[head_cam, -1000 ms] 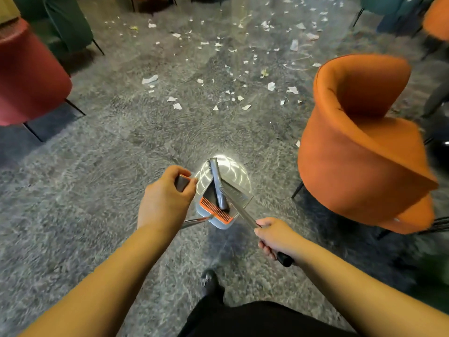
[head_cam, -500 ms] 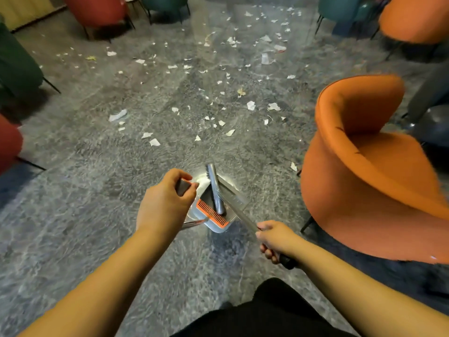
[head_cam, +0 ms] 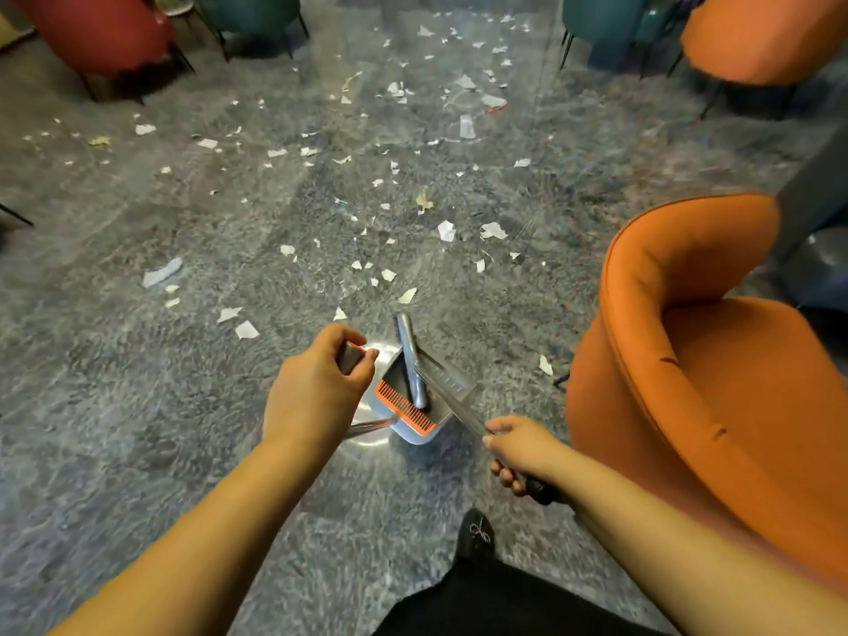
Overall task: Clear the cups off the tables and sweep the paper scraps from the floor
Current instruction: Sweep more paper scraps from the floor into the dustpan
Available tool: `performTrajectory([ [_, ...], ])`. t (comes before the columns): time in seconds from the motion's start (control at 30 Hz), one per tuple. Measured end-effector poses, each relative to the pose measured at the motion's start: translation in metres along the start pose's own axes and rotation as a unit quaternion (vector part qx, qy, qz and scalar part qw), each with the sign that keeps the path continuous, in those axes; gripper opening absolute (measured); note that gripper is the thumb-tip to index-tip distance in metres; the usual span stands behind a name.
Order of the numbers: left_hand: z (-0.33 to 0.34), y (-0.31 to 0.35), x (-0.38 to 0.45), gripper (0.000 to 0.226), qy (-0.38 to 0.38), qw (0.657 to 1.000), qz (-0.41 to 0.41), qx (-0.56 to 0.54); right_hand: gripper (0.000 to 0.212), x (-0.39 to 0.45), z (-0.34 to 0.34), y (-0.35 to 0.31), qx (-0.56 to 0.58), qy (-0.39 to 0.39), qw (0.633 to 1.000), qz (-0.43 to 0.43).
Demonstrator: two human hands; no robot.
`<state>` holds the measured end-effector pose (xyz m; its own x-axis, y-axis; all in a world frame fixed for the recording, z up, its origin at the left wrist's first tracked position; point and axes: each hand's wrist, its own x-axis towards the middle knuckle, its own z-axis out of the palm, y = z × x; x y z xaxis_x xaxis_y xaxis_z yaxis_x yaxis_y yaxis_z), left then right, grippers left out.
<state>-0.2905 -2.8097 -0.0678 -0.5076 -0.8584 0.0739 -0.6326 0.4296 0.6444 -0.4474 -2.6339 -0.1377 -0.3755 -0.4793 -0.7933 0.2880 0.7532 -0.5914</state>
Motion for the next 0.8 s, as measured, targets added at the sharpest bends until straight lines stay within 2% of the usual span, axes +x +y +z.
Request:
performTrajectory([
  [0.27, 0.029, 0.035, 0.132, 0.015, -0.006, 1.000, 0.010, -0.004, 0.040, 0.085, -0.049, -0.093, 0.028, 0.011, 0.999, 0.011],
  [0.8, 0.101, 0.083, 0.444, 0.014, -0.088, 0.991, 0.096, -0.010, 0.038, 0.247, -0.131, -0.281, 0.127, 0.079, 0.988, 0.039],
])
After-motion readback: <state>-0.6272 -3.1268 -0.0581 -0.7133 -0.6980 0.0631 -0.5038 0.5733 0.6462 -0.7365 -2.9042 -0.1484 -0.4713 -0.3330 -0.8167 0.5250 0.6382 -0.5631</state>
